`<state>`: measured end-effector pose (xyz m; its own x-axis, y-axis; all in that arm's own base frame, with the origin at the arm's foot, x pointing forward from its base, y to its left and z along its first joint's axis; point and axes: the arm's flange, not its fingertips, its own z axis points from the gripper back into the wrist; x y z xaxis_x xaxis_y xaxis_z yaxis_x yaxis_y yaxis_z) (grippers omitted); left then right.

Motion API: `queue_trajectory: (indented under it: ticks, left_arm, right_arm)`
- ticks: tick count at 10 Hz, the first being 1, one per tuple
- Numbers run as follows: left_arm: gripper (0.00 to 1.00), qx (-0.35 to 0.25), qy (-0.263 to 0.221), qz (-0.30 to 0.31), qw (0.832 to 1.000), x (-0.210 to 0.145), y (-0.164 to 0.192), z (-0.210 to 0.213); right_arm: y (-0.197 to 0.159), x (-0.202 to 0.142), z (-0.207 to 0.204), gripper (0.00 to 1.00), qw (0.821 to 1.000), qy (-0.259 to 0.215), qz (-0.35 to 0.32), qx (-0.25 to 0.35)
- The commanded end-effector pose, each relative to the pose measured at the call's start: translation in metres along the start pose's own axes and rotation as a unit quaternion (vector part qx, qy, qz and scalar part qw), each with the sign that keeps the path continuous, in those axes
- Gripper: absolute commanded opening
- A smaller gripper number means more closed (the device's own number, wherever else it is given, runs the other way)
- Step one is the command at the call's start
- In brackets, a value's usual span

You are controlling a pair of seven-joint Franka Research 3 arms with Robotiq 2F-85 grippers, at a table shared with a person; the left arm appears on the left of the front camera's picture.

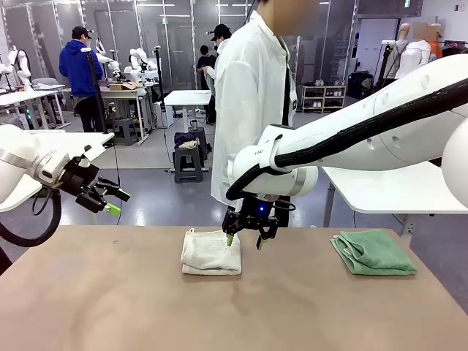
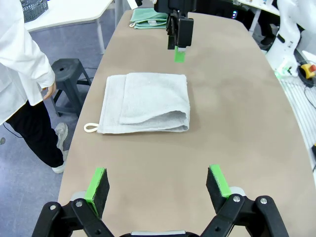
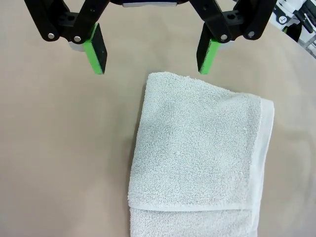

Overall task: Fold the towels and place them in the basket.
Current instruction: Stack the folded Towel with hook on the right side of the table.

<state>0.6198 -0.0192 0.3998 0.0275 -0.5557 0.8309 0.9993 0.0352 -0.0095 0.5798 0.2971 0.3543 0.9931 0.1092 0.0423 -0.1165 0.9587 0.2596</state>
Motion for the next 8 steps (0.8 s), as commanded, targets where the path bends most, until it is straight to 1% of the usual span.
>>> queue_trajectory:
  ticks: [1,2,3,5,6,7,8]
  left_arm:
    - [1.0,0.003,0.002,-0.001,1.0,0.002,-0.002,0.0]
    - [1.0,0.003,0.002,-0.001,1.0,0.002,-0.002,0.0]
    - [1.0,0.003,0.002,-0.001,1.0,0.002,-0.002,0.0]
    - [1.0,0.003,0.002,-0.001,1.0,0.002,-0.002,0.0]
    - [1.0,0.003,0.002,-0.001,1.0,0.002,-0.002,0.0]
    - [1.0,0.003,0.002,-0.001,1.0,0.002,-0.002,0.0]
    - [1.0,0.003,0.002,-0.001,1.0,0.002,-0.002,0.0]
  right_arm:
    - [0.005,0.001,-0.01,0.92,1.0,-0.008,-0.012,-0.004]
    - [0.008,0.004,-0.018,0.92,0.999,-0.034,-0.015,-0.008]
    - [0.008,0.006,-0.023,0.92,0.998,-0.051,-0.026,-0.004]
    - [0.004,0.013,-0.032,0.92,0.996,-0.071,-0.055,-0.009]
    - [0.002,0.017,-0.037,0.92,0.995,-0.08,-0.06,-0.015]
    - [0.001,0.02,-0.042,0.92,0.994,-0.081,-0.068,-0.02]
    - [-0.001,0.025,-0.046,0.92,0.994,-0.085,-0.072,-0.009]
